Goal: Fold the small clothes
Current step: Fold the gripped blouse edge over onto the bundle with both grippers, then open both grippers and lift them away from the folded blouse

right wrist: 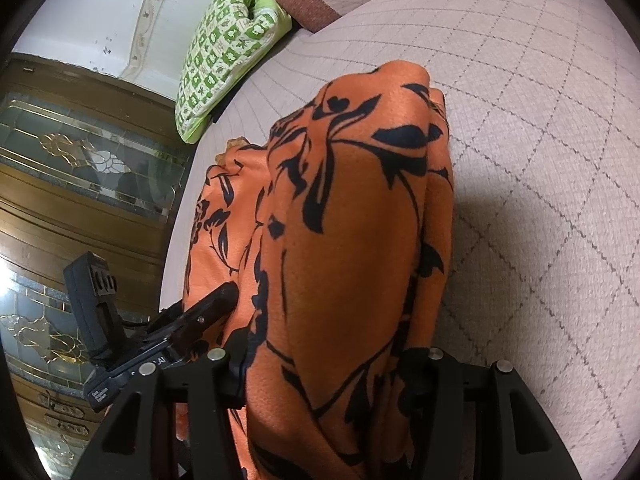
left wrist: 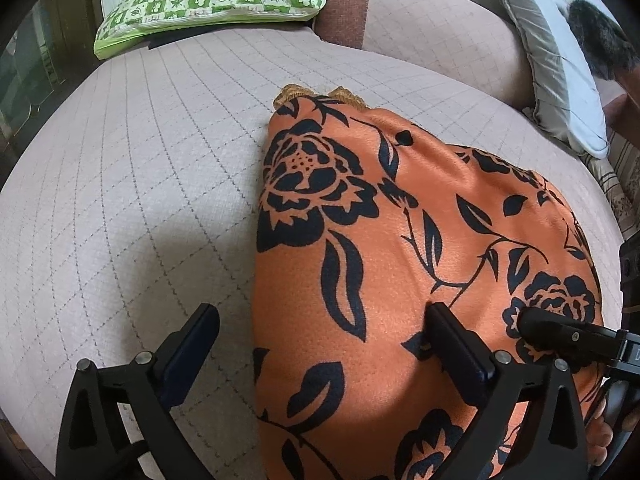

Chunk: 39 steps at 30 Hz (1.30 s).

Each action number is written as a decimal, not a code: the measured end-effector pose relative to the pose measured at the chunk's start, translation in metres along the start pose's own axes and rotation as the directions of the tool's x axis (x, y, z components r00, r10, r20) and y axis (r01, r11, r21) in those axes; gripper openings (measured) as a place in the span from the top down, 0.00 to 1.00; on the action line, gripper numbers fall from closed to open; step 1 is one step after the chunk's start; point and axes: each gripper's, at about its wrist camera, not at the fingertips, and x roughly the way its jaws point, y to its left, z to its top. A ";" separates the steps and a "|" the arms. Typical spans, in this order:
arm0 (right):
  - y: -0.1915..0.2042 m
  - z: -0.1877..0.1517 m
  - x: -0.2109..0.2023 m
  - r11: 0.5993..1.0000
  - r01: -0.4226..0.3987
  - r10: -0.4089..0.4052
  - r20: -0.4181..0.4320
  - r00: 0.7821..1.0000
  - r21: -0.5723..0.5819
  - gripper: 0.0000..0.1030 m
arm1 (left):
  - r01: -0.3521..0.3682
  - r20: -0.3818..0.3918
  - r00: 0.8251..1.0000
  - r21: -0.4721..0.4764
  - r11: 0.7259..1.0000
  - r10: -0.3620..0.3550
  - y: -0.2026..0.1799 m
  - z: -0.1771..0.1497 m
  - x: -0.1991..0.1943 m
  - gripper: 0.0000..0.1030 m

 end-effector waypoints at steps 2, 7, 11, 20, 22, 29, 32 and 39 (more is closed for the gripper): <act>-0.001 -0.002 -0.001 1.000 -0.003 0.003 0.005 1.000 0.004 0.46 | -0.007 0.012 1.000 0.008 1.000 0.007 -0.002 -0.001 0.000 0.00; -0.004 -0.006 -0.003 1.000 -0.006 0.005 0.018 1.000 0.010 0.46 | -0.016 0.038 0.999 0.011 1.000 0.015 -0.003 -0.006 -0.002 0.00; -0.006 -0.011 -0.006 1.000 -0.005 0.005 0.030 1.000 0.021 0.46 | -0.041 0.067 0.997 0.022 0.999 0.039 -0.010 -0.013 -0.007 0.00; -0.011 -0.024 -0.015 0.999 -0.010 0.006 0.083 0.997 0.048 0.46 | -0.074 0.145 0.987 -0.012 0.997 0.075 -0.016 -0.030 -0.015 0.00; -0.011 -0.030 -0.018 0.999 -0.009 0.004 0.100 0.995 0.048 0.46 | -0.103 0.169 0.980 0.003 0.995 0.101 -0.022 -0.034 -0.018 0.00; -0.015 -0.045 -0.033 0.998 -0.023 0.013 0.153 0.988 0.066 0.44 | -0.131 0.159 0.978 -0.035 0.991 0.135 -0.026 -0.039 -0.025 0.00; -0.022 -0.050 -0.042 0.994 -0.045 0.029 0.156 0.987 0.097 0.42 | -0.098 0.136 0.985 -0.077 0.992 0.108 -0.018 -0.042 -0.026 0.00; -0.033 -0.063 -0.066 0.986 -0.043 0.020 0.146 0.989 0.161 0.38 | -0.042 0.093 0.994 -0.158 0.986 0.058 -0.009 -0.056 -0.031 0.00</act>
